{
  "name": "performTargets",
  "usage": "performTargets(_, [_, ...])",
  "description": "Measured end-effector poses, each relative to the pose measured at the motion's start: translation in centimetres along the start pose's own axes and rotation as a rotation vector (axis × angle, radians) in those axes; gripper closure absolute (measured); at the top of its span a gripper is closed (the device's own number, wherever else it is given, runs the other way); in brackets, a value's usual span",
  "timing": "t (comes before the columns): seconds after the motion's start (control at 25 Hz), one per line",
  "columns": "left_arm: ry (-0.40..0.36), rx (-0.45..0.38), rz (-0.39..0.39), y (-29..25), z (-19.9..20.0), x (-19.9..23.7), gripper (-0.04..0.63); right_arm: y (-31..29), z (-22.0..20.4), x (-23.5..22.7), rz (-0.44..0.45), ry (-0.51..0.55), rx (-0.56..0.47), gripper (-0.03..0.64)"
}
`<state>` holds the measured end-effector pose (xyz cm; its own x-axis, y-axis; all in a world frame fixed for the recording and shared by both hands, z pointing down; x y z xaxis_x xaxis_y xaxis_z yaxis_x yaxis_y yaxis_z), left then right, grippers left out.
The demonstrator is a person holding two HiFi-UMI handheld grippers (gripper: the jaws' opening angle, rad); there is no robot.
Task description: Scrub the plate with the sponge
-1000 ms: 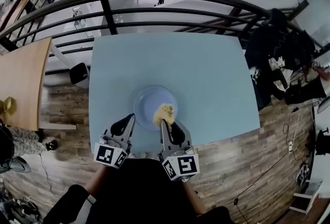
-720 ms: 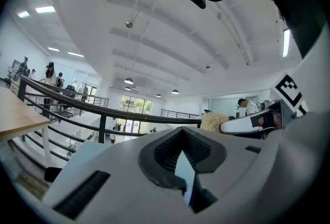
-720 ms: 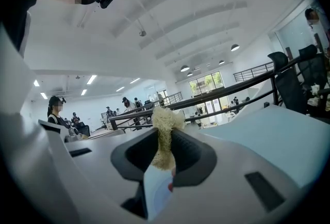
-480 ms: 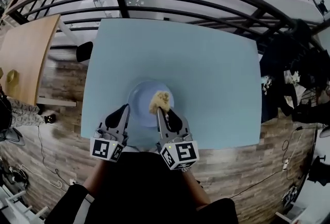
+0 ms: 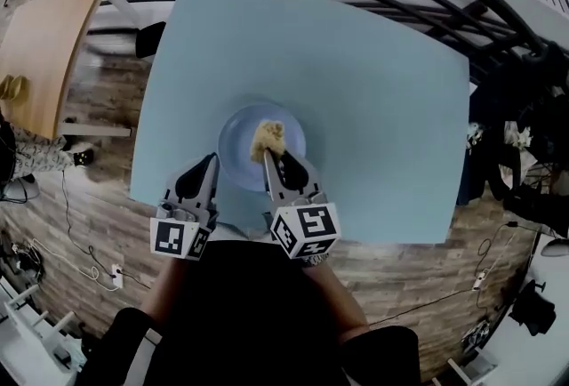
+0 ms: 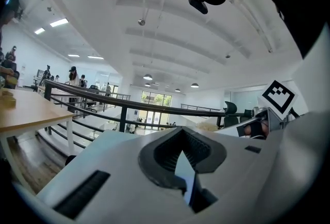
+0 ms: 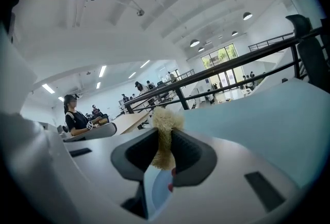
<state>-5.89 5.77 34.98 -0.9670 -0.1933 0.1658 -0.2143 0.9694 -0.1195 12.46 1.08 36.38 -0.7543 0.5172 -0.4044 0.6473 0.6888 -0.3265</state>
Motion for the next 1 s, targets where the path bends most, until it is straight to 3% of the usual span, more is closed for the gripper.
performTargets(1.0, [0.038, 0.135, -0.094, -7.5, -5.3, 3.3, 0.594, -11.4, -9.0, -5.6, -0.135, -0.106, 0.274, 0.543])
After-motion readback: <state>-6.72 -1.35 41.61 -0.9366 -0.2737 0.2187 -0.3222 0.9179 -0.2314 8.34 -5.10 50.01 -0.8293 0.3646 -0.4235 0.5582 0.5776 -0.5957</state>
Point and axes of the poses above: the fingertips, and each gripper's own axes: y backward along the fingers, x to its left, z out of its top, the point moved 6 cm from there along y, backward along the fingers, and after that the axes turned 2 degrees about z, right-handed, at the moved point
